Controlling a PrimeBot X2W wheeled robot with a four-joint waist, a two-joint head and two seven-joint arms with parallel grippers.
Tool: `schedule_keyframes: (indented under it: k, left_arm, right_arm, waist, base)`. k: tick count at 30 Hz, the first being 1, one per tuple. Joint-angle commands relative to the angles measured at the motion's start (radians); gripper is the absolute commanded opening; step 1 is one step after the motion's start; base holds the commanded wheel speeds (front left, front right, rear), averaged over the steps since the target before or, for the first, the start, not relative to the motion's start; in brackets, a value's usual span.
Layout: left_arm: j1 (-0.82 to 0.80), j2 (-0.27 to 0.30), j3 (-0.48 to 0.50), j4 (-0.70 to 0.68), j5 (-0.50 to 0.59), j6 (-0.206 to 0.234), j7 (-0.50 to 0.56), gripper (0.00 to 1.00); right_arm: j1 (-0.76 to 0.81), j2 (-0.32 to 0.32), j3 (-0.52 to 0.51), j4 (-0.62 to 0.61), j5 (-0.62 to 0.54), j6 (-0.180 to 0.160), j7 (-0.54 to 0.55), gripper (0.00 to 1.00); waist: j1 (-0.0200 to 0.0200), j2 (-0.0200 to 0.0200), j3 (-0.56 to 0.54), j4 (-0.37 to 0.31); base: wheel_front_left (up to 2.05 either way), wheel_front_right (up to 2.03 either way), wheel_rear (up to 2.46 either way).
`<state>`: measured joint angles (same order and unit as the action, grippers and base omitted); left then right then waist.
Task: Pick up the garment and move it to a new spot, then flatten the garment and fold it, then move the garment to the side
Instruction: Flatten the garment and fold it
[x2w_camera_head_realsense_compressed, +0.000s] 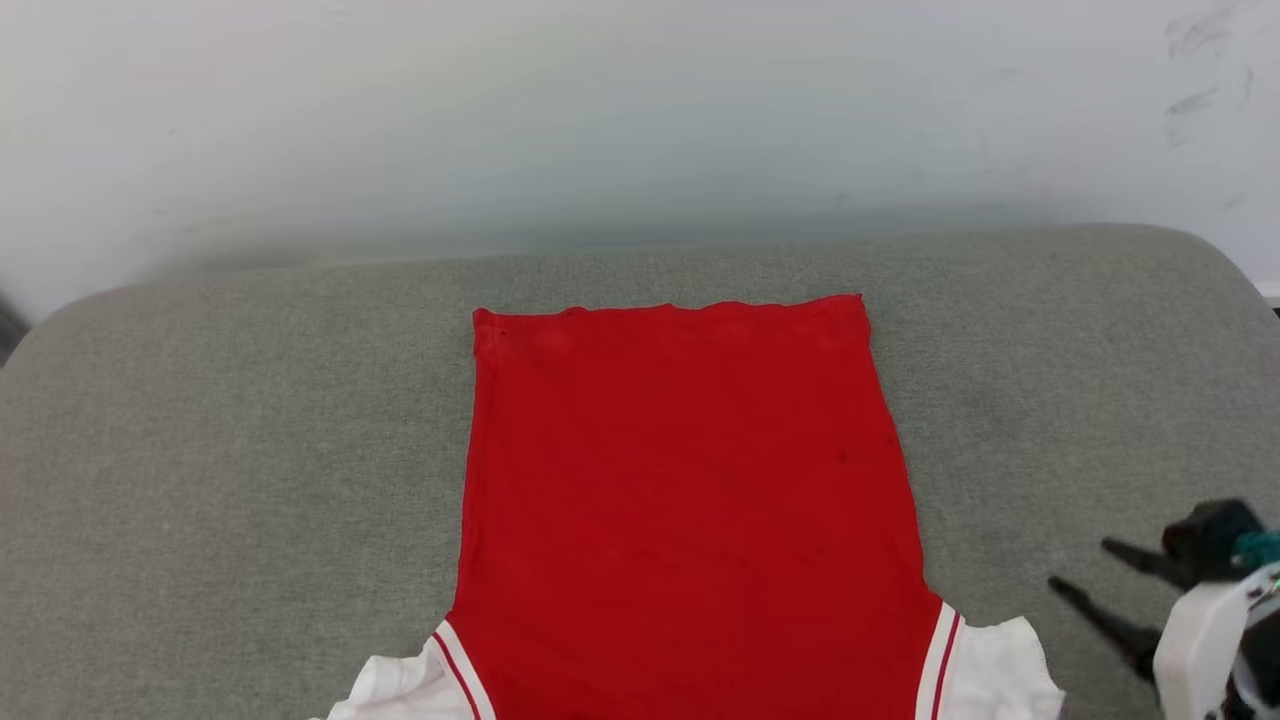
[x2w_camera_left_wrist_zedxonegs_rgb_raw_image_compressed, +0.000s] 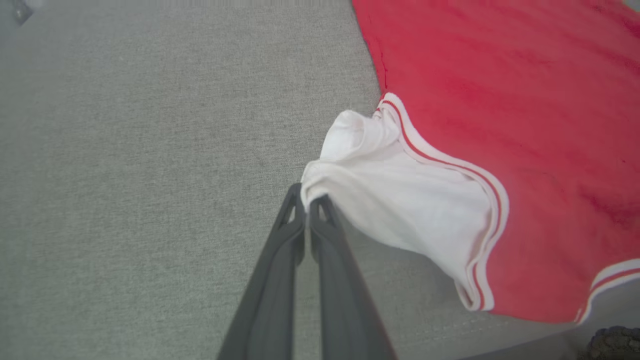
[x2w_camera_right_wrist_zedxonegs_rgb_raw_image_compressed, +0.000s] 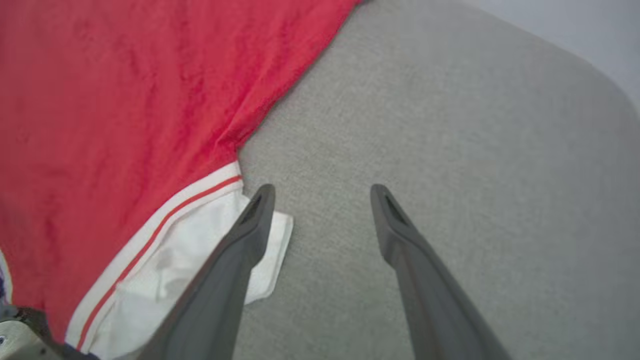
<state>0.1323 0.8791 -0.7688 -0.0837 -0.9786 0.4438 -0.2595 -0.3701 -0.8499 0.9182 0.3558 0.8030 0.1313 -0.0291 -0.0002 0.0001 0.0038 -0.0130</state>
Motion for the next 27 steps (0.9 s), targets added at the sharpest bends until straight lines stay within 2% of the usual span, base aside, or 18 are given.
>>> schedule_keyframes:
  k: [1, 7, 12, 17, 27]
  left_arm:
    - [-0.017, 0.002, 0.004, -0.009, 0.007, 0.007, -0.005, 0.00]
    - [-0.047, -0.008, 0.018, -0.063, 0.055, 0.033, -0.006, 0.00]
    - [-0.097, -0.012, 0.017, -0.098, 0.102, 0.042, -0.006, 0.00]
    - [-0.160, -0.031, 0.007, -0.120, 0.145, 0.037, -0.001, 0.00]
    - [-0.292, -0.093, -0.014, -0.124, 0.223, 0.013, -0.001, 0.00]
  right_arm:
    - [-0.030, -0.013, -0.029, -0.006, -0.013, -0.001, 0.002, 1.00]
    - [-0.140, -0.028, -0.232, -0.069, -0.087, -0.001, 0.044, 1.00]
    - [-0.305, -0.002, -0.334, -0.111, -0.115, -0.001, 0.165, 1.00]
    - [-0.483, 0.019, -0.335, -0.079, -0.058, -0.001, 0.428, 1.00]
    - [-0.797, 0.058, -0.230, 0.034, 0.051, -0.001, 1.020, 1.00]
  waist:
    - [0.0002, -0.0001, 0.008, 0.002]
    - [0.0002, -0.0001, 0.061, 0.028]
    - [0.0002, -0.0001, 0.145, 0.066]
    - [0.0002, -0.0001, 0.242, 0.114]
    - [0.0002, -0.0001, 0.434, 0.208]
  base:
    - [0.00, 0.00, 0.00]
    - [0.00, 0.00, 0.00]
    - [0.00, 0.00, 0.00]
    - [0.00, 0.00, 0.00]
    - [0.00, 0.00, 0.00]
